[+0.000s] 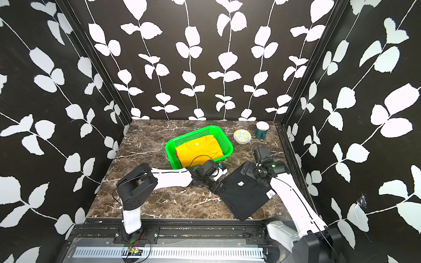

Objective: Put the folded t-shirts into the basket
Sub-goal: Move the T-shirt to the center of the board, then pick up the T-shirt from the center of the board.

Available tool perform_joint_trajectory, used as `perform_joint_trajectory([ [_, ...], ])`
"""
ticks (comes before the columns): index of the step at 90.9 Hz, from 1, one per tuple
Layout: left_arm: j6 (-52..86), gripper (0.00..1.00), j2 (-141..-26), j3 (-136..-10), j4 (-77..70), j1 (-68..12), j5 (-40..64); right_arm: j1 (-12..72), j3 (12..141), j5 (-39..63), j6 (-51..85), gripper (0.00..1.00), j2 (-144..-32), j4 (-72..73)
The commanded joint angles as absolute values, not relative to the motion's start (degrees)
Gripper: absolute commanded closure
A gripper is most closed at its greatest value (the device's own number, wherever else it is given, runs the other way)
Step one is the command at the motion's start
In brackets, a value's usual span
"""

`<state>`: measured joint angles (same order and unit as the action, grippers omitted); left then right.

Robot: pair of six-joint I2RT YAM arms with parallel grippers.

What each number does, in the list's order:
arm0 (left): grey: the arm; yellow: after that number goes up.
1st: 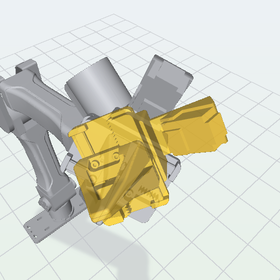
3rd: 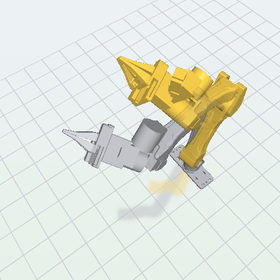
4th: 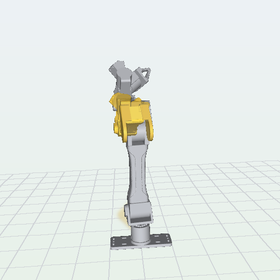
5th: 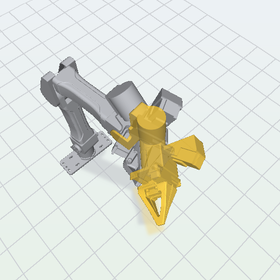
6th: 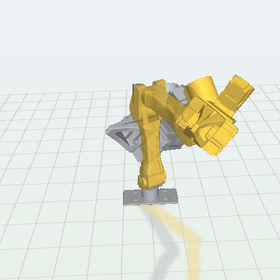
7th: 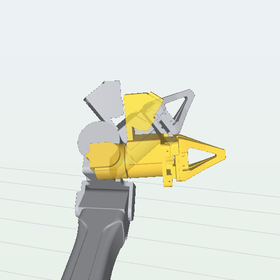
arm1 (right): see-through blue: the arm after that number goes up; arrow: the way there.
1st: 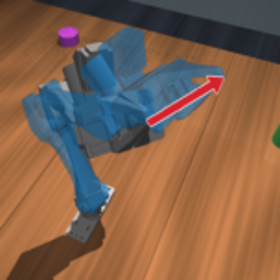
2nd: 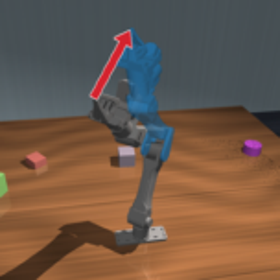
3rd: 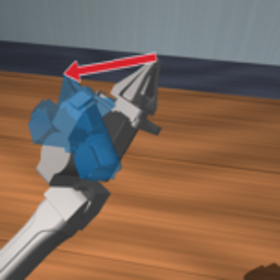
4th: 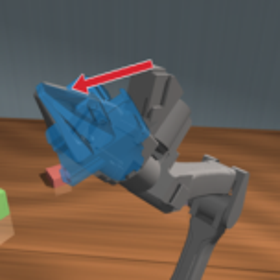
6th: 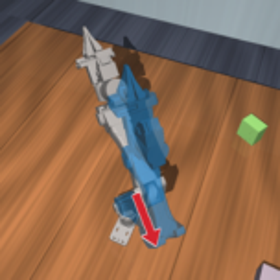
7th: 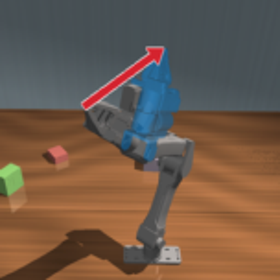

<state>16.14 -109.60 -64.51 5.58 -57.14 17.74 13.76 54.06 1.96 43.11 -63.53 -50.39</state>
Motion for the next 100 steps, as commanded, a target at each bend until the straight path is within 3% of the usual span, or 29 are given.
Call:
perform_joint_trajectory([
  [1, 16.2, 0.37, -111.3, -65.4, 10.3, -57.0, 16.4, 13.4, 55.8, 3.3, 43.1, 0.02, -65.6, -50.4],
  [43, 8.6, 0.31, -106.7, -69.4, 18.8, -59.1, 2.2, 13.4, 57.5, 6.1, 43.1, 0.02, -67.0, -50.0],
  [76, 15.0, 0.33, -110.6, -66.1, 9.4, -57.6, 22.7, 13.5, 57.4, 9.2, 42.2, 0.01, -69.2, -49.6],
  [88, 16.2, 0.40, -112.4, -65.9, 9.7, -56.6, 23.3, 13.5, 56.6, 8.8, 42.0, 0.02, -70.2, -49.0],
  [100, 15.7, 0.60, -111.1, -66.2, 9.7, -56.6, 21.0, 13.4, 56.6, 7.9, 41.7, 0.01, -73.4, -48.5],
])
